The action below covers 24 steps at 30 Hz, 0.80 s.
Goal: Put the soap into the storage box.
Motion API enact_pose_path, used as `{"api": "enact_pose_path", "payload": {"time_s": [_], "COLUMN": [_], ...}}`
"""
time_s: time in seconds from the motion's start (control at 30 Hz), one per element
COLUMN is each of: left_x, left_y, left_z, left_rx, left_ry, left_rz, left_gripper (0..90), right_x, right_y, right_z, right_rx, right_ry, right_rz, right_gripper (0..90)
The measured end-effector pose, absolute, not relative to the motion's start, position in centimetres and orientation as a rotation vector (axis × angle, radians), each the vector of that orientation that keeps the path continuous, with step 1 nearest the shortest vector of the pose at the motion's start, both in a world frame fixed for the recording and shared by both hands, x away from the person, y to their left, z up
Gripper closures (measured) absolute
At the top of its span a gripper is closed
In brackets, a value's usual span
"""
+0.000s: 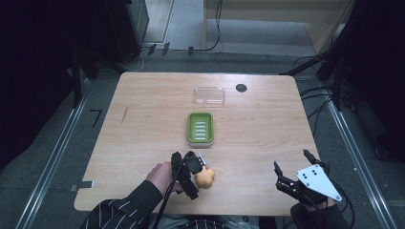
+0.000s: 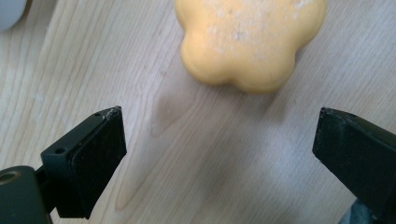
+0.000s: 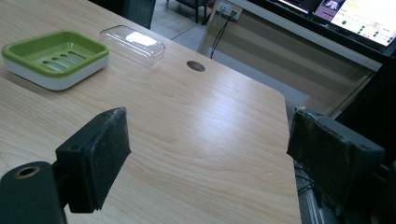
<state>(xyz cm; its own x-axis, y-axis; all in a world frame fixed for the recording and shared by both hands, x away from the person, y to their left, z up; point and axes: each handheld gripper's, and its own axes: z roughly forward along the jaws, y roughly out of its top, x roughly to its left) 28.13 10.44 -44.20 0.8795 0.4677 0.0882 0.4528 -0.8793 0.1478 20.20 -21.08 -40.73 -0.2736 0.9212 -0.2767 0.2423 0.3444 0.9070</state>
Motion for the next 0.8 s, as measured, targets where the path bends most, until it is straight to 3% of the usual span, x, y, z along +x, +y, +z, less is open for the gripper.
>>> {"api": "enact_pose_path", "payload": {"time_s": [0.37,0.8], "left_x": [29.0,29.2], "left_y": [8.5,7.9], "left_z": [-44.8,-45.5], "left_rx": [2.951,2.955], "left_ry": [0.665,0.617], "left_rz": [0.155,0.160], "left_gripper": [2.4,22.1], "right_x": [20.2,20.2], "right_y": [-21.1,-21.1], "right_z": [-40.7,-40.7], "right_rx": [1.042,1.041], "right_ry": [1.731,1.730], "right_rz": [0.975,0.979], "right_gripper": [13.4,13.4]}}
